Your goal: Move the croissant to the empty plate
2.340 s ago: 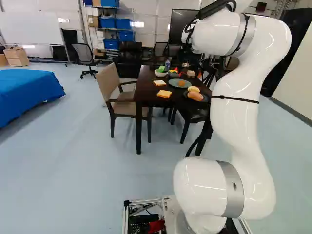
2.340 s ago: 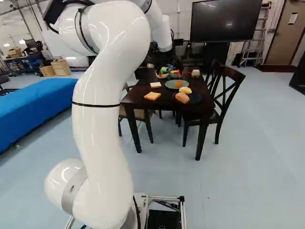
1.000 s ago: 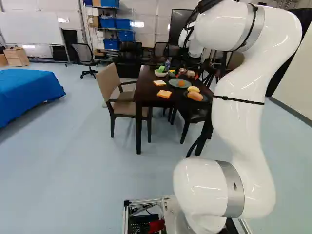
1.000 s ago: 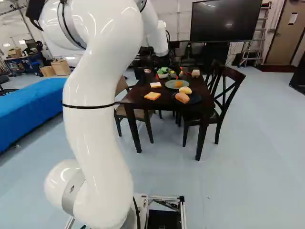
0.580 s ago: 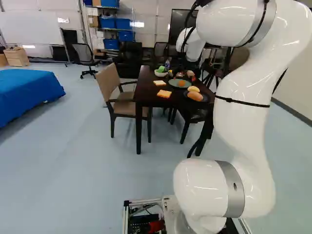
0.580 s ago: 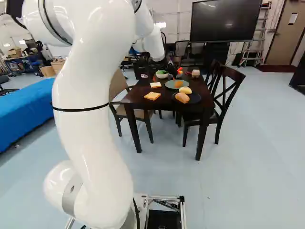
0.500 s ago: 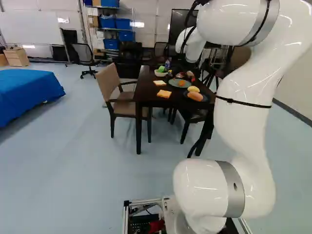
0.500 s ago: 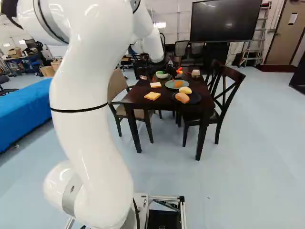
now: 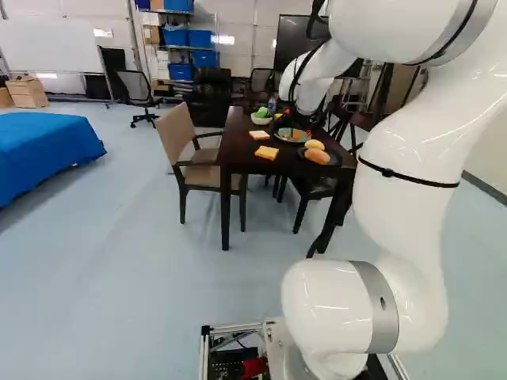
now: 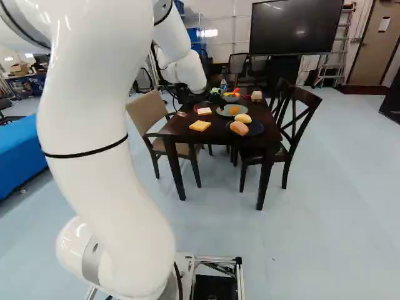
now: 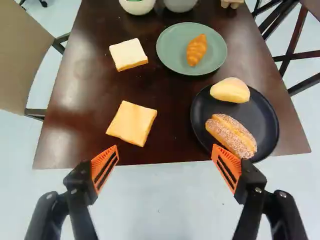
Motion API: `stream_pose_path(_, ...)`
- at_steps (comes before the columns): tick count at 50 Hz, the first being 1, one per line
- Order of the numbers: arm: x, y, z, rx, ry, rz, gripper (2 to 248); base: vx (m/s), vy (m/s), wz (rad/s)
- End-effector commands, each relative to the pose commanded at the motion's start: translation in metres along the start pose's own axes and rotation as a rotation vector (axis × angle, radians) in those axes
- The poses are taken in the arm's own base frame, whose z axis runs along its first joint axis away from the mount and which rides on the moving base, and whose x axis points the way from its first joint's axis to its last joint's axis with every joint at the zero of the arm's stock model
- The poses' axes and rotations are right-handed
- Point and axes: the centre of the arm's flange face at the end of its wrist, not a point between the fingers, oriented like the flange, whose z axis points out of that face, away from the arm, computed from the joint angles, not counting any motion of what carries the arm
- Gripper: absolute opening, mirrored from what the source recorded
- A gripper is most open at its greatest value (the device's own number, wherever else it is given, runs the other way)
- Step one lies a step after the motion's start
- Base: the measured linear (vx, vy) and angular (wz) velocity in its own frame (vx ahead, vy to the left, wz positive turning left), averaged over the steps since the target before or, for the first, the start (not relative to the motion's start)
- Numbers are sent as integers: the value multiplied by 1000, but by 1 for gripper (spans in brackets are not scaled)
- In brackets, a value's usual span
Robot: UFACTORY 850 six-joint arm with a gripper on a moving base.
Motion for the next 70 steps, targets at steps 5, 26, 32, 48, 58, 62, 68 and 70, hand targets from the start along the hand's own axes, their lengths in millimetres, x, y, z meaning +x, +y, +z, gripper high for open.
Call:
stream_pose_path(5, -17, -6, -4, 8, 30, -6, 247, 0, 0, 0)
stream_pose_path(26, -98, -28, -23, 42, 162, -28, 247, 0, 0, 0)
stream_pose_path(32, -121, -32, -29, 51, 196, -33, 247, 0, 0, 0)
stream_pose_path(48, -177, -41, -45, 73, 279, -44, 247, 0, 0, 0)
stream_pose_path(58, -208, -44, -54, 85, 323, -50, 247, 0, 0, 0)
stream_pose_path(62, -220, -45, -58, 90, 339, -51, 247, 0, 0, 0)
stream_pose_path(68, -236, -47, -63, 96, 362, -54, 247, 0, 0, 0)
stream_pose_path(70, -241, -47, -64, 98, 369, -55, 247, 0, 0, 0)
